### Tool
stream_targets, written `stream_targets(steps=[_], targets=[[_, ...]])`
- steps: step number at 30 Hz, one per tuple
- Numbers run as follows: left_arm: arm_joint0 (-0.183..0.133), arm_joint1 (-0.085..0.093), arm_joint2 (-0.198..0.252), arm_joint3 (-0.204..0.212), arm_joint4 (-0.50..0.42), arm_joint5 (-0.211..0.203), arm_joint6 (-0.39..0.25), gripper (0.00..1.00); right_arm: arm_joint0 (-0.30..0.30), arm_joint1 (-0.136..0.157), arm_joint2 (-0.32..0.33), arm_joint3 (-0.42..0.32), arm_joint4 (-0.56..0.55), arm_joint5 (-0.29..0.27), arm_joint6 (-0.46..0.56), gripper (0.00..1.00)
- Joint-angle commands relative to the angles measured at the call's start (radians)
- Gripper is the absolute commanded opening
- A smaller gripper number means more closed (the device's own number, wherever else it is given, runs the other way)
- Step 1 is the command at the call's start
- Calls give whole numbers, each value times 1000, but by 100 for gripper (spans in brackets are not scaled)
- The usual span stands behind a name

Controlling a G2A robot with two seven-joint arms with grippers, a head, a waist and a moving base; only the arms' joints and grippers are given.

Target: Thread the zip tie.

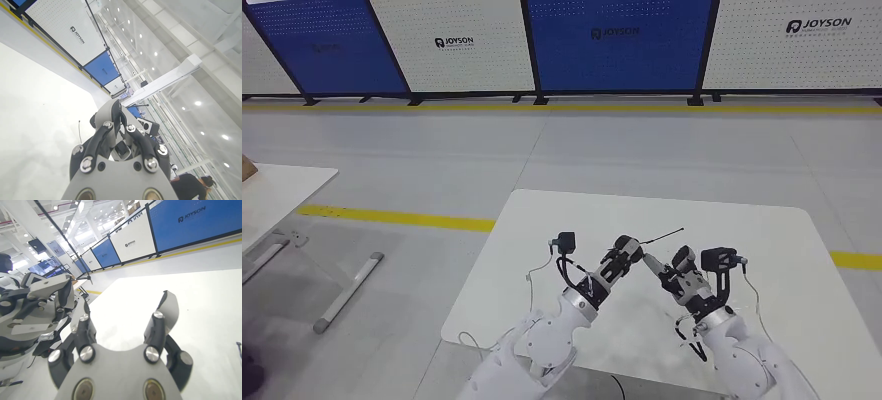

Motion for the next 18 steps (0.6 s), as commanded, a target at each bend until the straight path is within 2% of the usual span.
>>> stream_targets(steps=[1, 18], targets=[[0, 0, 2, 2, 4, 2, 0, 0, 1, 0, 1, -5, 2, -7, 1, 44], [-4, -3, 35, 0, 79, 17, 2, 0, -19, 5, 10, -43, -17, -47, -9, 38]])
